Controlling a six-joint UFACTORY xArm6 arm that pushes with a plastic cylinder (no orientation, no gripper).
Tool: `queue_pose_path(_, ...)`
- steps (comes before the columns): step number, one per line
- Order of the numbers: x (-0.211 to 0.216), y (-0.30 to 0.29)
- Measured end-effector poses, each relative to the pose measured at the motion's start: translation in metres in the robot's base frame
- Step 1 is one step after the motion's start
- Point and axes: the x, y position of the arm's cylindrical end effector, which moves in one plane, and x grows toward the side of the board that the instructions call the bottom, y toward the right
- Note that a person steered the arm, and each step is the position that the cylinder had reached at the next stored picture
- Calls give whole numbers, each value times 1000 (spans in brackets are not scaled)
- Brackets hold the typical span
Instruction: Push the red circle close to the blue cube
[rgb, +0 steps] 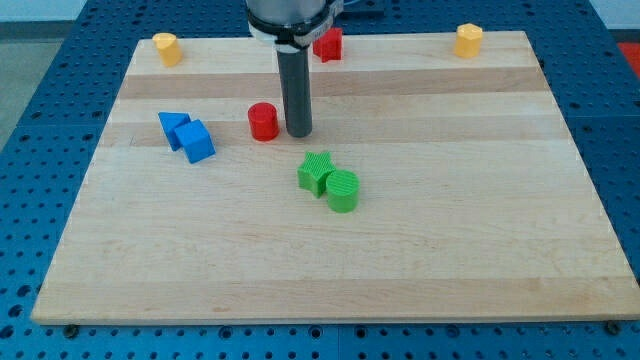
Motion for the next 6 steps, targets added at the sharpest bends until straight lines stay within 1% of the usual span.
queue_pose_path(3,-66,-103)
queue_pose_path(4,-70,-115)
queue_pose_path(5,-68,-88)
queue_pose_path(6,-58,-51)
